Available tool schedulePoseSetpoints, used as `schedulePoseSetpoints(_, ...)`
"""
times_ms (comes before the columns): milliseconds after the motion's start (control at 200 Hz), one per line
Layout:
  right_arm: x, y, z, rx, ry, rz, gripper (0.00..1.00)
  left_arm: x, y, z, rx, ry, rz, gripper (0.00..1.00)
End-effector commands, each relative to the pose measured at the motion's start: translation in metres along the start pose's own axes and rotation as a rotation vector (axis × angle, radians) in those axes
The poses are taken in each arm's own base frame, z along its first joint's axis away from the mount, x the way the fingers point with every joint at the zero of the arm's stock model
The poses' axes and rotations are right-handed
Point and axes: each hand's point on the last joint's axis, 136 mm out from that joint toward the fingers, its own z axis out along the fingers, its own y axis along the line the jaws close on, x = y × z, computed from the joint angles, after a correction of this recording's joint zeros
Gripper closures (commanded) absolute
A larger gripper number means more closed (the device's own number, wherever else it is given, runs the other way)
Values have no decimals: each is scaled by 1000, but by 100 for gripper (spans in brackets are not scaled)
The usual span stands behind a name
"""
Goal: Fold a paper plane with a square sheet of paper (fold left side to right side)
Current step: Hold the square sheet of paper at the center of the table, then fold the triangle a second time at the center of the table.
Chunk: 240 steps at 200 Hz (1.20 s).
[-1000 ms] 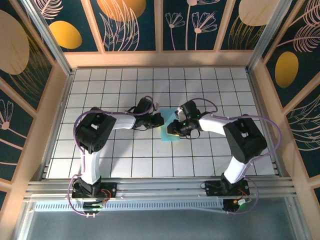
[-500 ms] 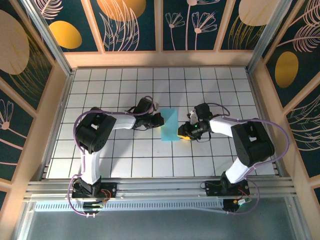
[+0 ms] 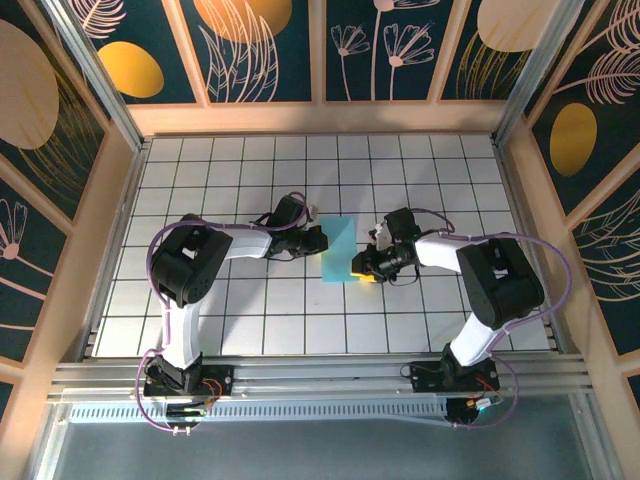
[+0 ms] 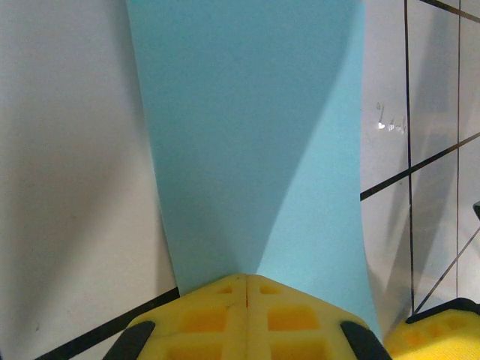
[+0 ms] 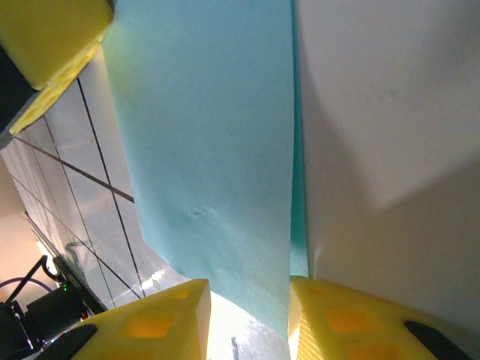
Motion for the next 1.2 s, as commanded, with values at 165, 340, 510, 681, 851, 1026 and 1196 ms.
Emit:
schedulePoseSetpoints(165,-15,13,-1,-73,-39,-4,68,14,19,6,-58,42,-13,100)
schedulePoseSetpoints(340,-35,19,0,-94,-63,-18,68,14,18,4,-54,42,-9,100)
schedulePoseSetpoints(510,-58,22,3,-107,-90,-30,68,13,16,3,-42,37,-6,100)
schedulePoseSetpoints(681,-75,24,5,-114,-107,-47,68,13,15,3,-39,35,-5,100)
schedulePoseSetpoints(851,-88,20,10,-111,-111,-48,70,12,13,2,-33,29,0,100)
schedulePoseSetpoints(1026,-97,15,10,-104,-122,-43,74,9,10,0,-27,17,7,100)
schedulePoseSetpoints(1196,-95,13,10,-109,-116,-32,85,2,2,-5,-15,-10,28,96)
